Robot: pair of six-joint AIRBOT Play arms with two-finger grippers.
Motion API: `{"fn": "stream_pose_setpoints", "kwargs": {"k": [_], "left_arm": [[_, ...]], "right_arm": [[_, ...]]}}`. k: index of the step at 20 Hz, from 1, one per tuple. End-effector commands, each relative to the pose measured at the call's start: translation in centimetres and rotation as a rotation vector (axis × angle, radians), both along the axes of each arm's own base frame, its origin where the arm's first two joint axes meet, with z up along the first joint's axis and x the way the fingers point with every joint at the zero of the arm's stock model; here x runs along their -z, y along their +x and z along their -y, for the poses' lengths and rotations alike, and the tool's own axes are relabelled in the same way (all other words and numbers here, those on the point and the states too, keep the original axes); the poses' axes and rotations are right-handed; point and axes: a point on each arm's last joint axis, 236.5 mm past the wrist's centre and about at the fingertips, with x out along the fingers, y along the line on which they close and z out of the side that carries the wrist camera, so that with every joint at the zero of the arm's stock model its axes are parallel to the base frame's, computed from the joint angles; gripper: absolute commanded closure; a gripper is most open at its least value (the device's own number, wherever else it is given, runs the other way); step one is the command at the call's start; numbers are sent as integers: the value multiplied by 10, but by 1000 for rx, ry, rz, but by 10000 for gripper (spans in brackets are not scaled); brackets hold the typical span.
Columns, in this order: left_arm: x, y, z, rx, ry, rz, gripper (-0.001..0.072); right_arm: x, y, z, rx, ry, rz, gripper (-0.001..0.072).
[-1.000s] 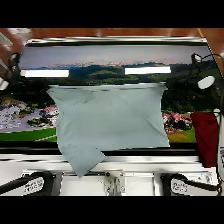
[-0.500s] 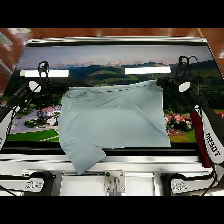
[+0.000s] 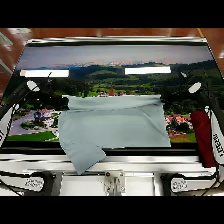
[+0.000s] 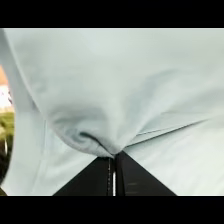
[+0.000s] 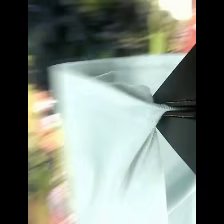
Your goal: Fold the shirts.
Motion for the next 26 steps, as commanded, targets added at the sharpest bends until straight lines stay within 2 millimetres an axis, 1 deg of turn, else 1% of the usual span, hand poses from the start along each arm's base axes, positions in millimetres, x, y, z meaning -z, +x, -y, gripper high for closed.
{"fn": "stream_pose_setpoints", "kwargs": {"k": [1, 2, 3, 4, 5, 6, 8, 9, 10, 11, 12, 13, 14, 15, 17, 20, 23, 25, 26], "left_arm": [[15, -35, 7, 8, -41, -187, 581], [15, -37, 7, -1, -45, -201, 315], [11, -40, 5, -13, -48, -218, 112], [2, -44, 1, -11, -56, -232, 91], [-9, -48, -5, -10, -64, -241, 91], [-23, -54, -13, 1, -70, -235, 91], [-43, -76, -33, -22, -66, -243, 91], [-47, -94, -39, -43, -72, -249, 91], [-42, -114, -43, -72, -77, -260, 91], [-32, -141, -43, -96, -85, -286, 90], [-19, -169, -41, -120, -96, -320, 45], [-8, -192, -36, -131, -118, -346, 40], [0, -209, -27, -138, -157, -361, 39], [6, -218, -19, -148, -191, -368, 40], [18, -227, -8, -178, -225, -383, 55], [34, -236, -2, -179, -208, -398, 55], [45, -238, 7, -180, -214, -416, 55], [50, -227, 17, -195, -228, -388, 65], [51, -221, 23, -204, -237, -372, 139]], "right_arm": [[18, -31, 5, 39, 5, -163, 582], [13, -25, 0, 54, 33, -139, 349], [6, -23, -2, 52, 50, -133, 137], [-3, -26, -1, 21, 39, -137, 115], [-14, -33, 5, -27, 12, -149, 115], [-24, -45, 15, -68, -32, -176, 115], [-39, -92, 55, -60, -130, -314, 117], [-42, -117, 65, -54, -121, -376, 118], [-42, -139, 72, -31, -85, -409, 118], [-39, -154, 75, 12, -41, -417, 118], [-34, -165, 76, 50, 7, -405, 117], [-29, -174, 76, 96, 54, -385, 117], [-26, -179, 73, 133, 102, -364, 117], [-24, -181, 70, 154, 139, -346, 117], [-22, -182, 65, 172, 166, -332, 117], [-24, -177, 62, 179, 186, -316, 118], [-24, -177, 62, 181, 183, -316, 117], [-24, -177, 63, 188, 185, -318, 118], [-24, -177, 63, 193, 185, -320, 118]]}}
